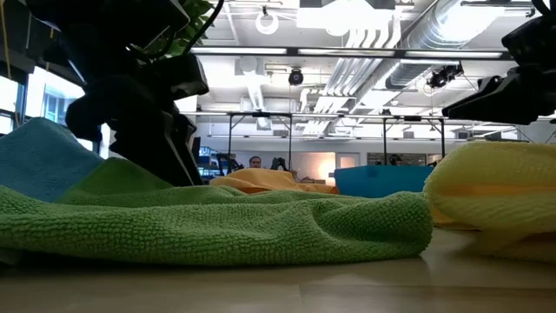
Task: Fold microfiber towels
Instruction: Move the light green microfiber cloth to the middle right of the table
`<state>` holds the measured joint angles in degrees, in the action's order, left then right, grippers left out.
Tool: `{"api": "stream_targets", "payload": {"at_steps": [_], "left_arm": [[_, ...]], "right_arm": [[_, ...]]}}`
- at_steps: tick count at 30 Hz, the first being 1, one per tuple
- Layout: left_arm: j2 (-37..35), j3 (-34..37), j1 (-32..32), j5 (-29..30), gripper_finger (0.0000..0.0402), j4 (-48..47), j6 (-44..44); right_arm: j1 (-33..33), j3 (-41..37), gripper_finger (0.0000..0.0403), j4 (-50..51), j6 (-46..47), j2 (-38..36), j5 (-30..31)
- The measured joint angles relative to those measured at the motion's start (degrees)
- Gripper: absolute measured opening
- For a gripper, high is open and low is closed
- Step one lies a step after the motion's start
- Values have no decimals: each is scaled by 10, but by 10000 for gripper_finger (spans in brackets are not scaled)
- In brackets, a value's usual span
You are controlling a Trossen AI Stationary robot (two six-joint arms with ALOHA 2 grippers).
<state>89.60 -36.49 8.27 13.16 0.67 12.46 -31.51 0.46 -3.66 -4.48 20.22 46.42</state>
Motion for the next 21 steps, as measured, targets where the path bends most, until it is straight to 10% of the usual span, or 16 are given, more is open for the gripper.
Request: {"api": "stream_targets", "payload": {"at_steps": [12, 21], "left_arm": [[0, 0, 0, -24, 203, 0, 33], [17, 1, 0, -25, 203, -4, 39]], "right_arm": [[0, 0, 116, 0, -21, 0, 0], [0, 0, 116, -123, 190, 0, -15]]}}
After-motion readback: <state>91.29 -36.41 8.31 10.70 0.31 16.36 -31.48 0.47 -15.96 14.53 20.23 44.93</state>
